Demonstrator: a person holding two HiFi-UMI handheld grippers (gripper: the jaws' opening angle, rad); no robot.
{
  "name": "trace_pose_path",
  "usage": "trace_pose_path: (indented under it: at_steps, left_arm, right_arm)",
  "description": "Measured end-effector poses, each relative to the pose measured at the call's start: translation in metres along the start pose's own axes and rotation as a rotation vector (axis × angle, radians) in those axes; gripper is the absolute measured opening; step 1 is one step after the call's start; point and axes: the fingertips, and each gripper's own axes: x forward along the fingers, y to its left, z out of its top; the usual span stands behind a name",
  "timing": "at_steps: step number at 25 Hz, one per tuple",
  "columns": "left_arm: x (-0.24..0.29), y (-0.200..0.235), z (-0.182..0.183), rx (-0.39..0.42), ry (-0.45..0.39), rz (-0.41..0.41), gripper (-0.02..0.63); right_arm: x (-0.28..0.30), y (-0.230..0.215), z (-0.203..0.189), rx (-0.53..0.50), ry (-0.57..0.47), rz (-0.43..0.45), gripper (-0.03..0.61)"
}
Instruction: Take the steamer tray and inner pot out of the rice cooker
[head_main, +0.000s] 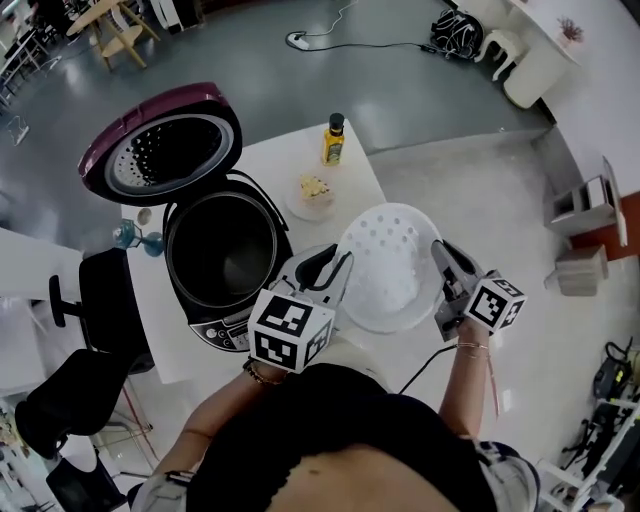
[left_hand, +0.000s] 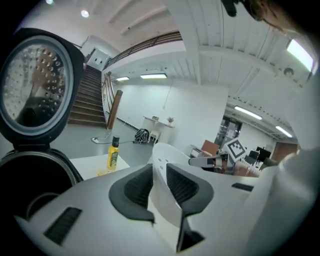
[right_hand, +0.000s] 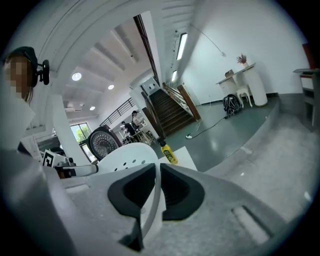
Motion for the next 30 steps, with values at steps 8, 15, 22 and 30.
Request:
trace_pose_path:
  at_steps: [8, 15, 22, 30]
  left_arm:
    - [0.048, -0.029, -0.089, 0.08, 0.23, -0.01, 0.084]
    - [0.092, 0.025, -0.157, -0.004, 0.388, 0.139, 0.083]
    - [0.115, 0.07, -0.194, -0.103, 0.489, 0.242, 0.083]
    - [0.126, 0.083, -0.213, -0.098, 0.562, 0.267, 0.093]
  right_arm:
    - [-0.01, -0.073, -0.046, 0.033, 0.131, -0.054, 0.035]
    - [0.035, -0.122, -0.105, 0.065, 0.236, -0.116, 0.035]
    - [0.062, -0.142, -0.132, 0.046, 0.334, -0.259, 0.035]
    - [0.082, -0.154, -0.138, 0.005, 0.381, -0.263, 0.037]
